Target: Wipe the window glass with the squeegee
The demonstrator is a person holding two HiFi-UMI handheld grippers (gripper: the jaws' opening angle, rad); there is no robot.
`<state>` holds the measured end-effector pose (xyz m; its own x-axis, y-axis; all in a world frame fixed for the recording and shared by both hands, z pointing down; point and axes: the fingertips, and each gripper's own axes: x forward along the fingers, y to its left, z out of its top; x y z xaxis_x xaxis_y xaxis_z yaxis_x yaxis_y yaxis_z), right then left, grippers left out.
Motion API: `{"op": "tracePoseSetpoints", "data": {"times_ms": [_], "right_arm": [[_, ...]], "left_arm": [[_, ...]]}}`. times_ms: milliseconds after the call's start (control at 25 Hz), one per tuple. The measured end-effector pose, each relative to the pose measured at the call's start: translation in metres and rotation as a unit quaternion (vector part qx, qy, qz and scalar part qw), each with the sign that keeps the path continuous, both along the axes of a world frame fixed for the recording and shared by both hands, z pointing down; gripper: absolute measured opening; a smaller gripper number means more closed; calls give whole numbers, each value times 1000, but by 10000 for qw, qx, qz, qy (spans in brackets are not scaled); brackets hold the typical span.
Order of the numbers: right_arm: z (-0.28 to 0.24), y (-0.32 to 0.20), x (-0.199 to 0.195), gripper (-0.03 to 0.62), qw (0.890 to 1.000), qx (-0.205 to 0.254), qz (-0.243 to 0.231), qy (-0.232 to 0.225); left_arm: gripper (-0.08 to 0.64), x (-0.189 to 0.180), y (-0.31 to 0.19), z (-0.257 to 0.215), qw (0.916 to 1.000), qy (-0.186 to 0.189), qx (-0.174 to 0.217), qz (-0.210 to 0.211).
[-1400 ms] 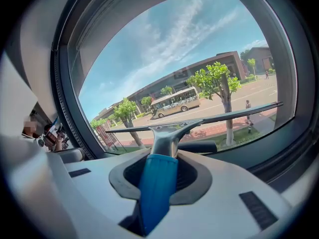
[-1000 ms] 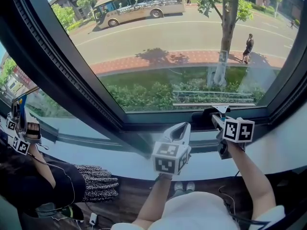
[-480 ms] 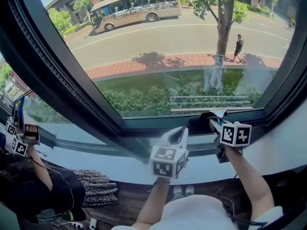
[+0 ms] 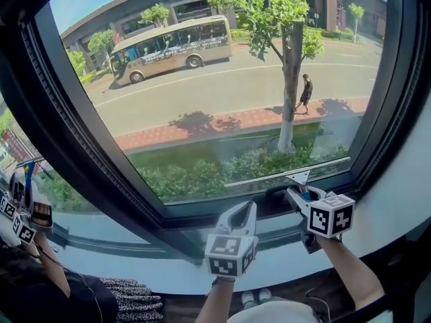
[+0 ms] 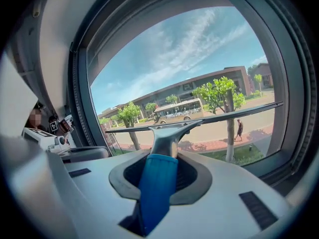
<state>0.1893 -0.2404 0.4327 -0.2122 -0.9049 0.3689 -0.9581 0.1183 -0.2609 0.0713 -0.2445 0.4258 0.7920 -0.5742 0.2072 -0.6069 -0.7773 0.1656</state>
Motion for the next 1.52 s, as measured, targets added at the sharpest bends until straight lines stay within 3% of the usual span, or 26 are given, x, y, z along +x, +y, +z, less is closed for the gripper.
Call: {"op": "tracePoseSetpoints", "data": {"times_ms": [280,600,840,1000,1240,1520], "right_arm": [[-117,23,17,77,9914,1188,-8,553],[-300,19,49,77,9586,2472,-1,1411],[-412,16,76,77,9387,3162,155,1366],[-433,3,90,77,9319,3350,85,1391],[-457,-7,75,77,9184,3623,-115,1586],[-460,-28,90,77,9130,3680,149,1755]], "left_arm": [[-5,21,14,-28,9967,379,627,362],[-5,54,35,-70,9920,529,974,609],[-5,63,59,-96,9907,599,1066,596],[-5,71,60,-86,9914,727,997,430],[-5,72,61,-92,9910,799,1057,177],[-5,81,54,-91,9912,762,1061,210]]}}
